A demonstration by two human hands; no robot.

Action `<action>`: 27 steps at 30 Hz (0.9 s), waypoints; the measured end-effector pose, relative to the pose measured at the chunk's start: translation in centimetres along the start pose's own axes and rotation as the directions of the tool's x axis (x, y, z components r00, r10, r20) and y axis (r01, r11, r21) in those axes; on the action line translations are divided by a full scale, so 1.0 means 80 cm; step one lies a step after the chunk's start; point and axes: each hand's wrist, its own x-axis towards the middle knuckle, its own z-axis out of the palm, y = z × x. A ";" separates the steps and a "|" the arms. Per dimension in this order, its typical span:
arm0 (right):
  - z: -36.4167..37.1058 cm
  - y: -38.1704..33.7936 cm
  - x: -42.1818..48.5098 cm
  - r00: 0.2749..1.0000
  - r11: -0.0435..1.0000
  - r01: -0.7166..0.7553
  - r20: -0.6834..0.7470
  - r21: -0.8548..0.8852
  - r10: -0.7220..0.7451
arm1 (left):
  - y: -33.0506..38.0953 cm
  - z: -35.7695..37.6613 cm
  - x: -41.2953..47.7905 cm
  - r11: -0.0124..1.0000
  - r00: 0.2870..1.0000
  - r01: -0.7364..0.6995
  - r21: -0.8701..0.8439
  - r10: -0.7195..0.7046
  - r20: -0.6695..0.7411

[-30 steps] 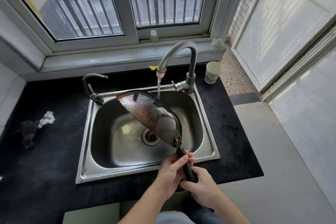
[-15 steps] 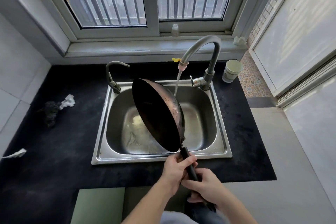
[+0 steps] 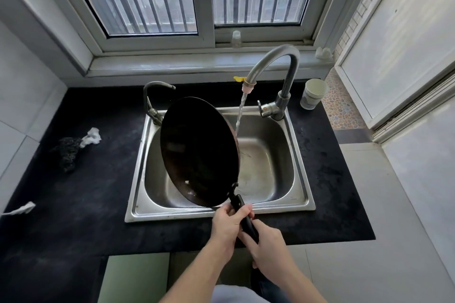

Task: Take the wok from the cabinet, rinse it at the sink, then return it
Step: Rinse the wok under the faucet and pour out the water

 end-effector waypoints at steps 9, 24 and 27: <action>0.013 0.007 0.016 0.999 0.997 -0.031 -0.004 0.075 0.032 | 0.000 -0.008 -0.015 0.977 0.983 0.150 -0.151 -0.131 0.126; 0.052 0.025 0.030 0.986 0.879 -0.156 0.126 0.451 0.111 | -0.010 -0.029 -0.004 0.980 0.980 0.191 0.056 -0.194 0.038; 0.058 0.019 0.030 0.985 0.873 -0.167 0.105 0.458 0.133 | -0.008 -0.031 0.004 0.974 0.981 0.184 0.132 -0.190 0.041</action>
